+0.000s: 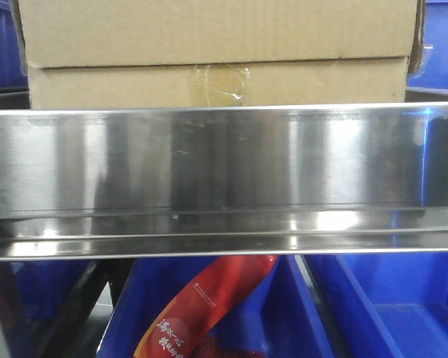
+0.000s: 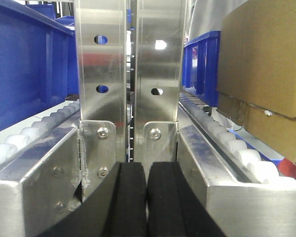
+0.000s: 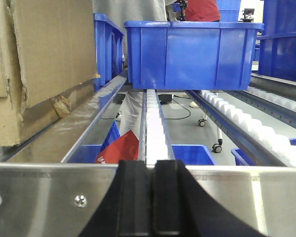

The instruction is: Grab carton from right shelf to conveyor

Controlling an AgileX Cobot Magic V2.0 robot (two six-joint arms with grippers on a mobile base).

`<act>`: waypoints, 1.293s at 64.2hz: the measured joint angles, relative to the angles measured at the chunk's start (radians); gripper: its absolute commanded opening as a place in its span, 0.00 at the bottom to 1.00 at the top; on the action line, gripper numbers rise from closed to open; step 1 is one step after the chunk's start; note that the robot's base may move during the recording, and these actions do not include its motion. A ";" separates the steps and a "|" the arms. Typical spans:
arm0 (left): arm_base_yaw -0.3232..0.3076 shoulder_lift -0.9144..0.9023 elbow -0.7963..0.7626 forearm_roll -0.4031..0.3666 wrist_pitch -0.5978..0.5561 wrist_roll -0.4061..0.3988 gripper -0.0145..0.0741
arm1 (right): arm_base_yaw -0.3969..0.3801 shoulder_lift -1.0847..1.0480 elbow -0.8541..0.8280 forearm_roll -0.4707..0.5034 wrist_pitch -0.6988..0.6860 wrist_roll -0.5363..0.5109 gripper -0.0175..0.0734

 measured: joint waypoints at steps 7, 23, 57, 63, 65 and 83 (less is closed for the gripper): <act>0.000 0.000 0.000 0.000 0.000 0.000 0.16 | 0.000 0.000 0.000 0.000 0.000 0.000 0.12; 0.000 0.000 0.000 0.000 0.000 0.000 0.16 | 0.000 0.000 0.000 0.000 0.000 0.000 0.12; 0.000 0.000 0.000 0.000 0.000 0.000 0.16 | 0.000 0.000 0.000 0.000 -0.036 0.000 0.12; 0.000 0.000 0.000 0.000 -0.007 0.000 0.16 | 0.000 0.000 0.000 0.000 -0.048 0.000 0.12; 0.000 0.000 0.000 0.000 -0.016 0.000 0.16 | 0.000 0.000 0.000 0.000 -0.050 0.000 0.12; 0.000 0.000 -0.011 0.000 -0.146 0.000 0.16 | 0.000 0.000 -0.014 0.007 -0.112 0.000 0.12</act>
